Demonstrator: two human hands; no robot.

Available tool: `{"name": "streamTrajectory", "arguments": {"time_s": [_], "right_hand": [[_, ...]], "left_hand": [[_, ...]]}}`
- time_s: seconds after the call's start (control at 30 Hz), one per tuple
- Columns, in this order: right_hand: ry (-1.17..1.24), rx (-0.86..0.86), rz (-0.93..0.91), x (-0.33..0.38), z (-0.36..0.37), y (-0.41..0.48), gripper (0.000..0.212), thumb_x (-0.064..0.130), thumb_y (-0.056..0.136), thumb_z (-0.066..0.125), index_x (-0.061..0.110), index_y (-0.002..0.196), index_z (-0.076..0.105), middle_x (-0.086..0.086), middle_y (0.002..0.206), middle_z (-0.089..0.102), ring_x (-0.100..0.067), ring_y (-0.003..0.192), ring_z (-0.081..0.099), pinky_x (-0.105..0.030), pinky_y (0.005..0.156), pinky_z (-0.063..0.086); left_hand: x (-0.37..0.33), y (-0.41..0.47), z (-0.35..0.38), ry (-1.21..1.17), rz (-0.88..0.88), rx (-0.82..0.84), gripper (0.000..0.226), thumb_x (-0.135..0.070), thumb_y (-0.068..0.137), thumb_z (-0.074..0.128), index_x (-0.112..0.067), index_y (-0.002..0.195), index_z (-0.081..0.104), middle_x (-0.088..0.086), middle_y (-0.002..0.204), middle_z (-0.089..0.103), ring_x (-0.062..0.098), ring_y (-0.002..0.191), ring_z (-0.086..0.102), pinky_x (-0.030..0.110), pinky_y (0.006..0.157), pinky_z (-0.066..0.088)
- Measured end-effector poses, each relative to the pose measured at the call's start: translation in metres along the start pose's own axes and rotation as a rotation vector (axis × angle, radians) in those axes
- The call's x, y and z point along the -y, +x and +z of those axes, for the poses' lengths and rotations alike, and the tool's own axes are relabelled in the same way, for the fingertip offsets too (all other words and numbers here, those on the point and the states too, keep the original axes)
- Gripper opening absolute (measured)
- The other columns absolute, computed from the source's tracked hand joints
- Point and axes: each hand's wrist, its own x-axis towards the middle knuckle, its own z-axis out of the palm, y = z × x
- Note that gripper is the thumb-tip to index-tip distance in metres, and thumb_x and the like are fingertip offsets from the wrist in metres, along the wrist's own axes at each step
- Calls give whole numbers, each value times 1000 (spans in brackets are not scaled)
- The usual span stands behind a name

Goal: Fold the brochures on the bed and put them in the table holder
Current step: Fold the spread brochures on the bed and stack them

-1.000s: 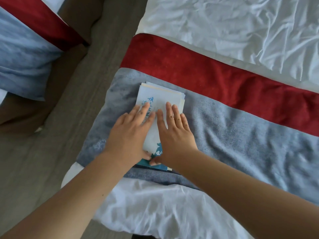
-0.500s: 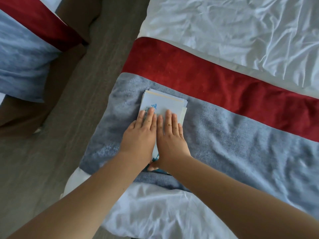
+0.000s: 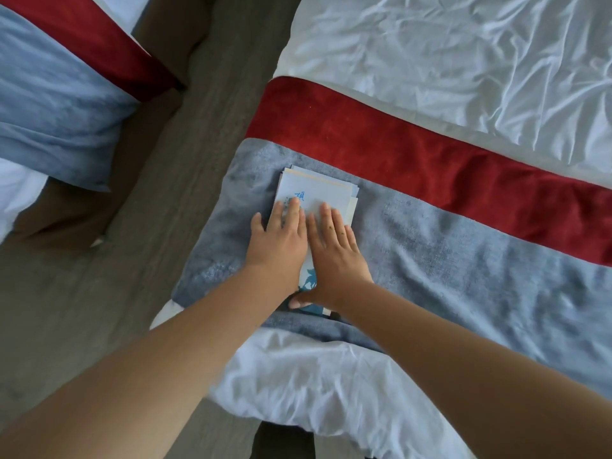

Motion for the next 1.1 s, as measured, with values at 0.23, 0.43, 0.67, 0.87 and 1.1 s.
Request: {"name": "streamTrajectory", "arguments": {"time_s": [0.23,0.43,0.67,0.87,1.1], "right_hand": [[380,-180,152,-9,-6,-13,101,35,98,66,15,163,-8,-5,172,-17,-24,159,-7,-40,128,19],[467,-216,229,-9,-2,-12,89,27,97,68,16,163,9,2,171,-6,-24,157,5,-37,121,28],[449,-245,253,-6,3,-4,82,17,93,73,26,160,27,2,169,-3,-30,148,15,-33,111,37],[434,-236,298,5,8,-4,85,14,89,69,30,160,25,-5,168,-9,-35,136,22,-34,109,35],[522,-231,402,19,8,-8,82,17,91,64,39,159,23,-10,153,14,-33,132,26,-30,92,32]], "left_hand": [[13,-8,11,-803,-318,-340,74,-47,92,67,-26,154,34,13,132,39,27,114,49,38,86,50],[15,3,27,-1032,-443,-335,59,-41,98,61,-20,149,41,9,126,64,28,108,64,41,84,56],[23,14,34,-1181,-300,-271,74,-29,95,66,-42,156,27,-13,121,70,12,107,67,40,90,58],[4,16,42,-948,-322,-301,87,-32,100,55,-39,160,-9,9,122,53,26,100,61,46,84,56],[-26,7,57,-491,-379,-403,82,-44,93,36,-16,163,5,22,134,38,37,105,49,45,89,46]]}}
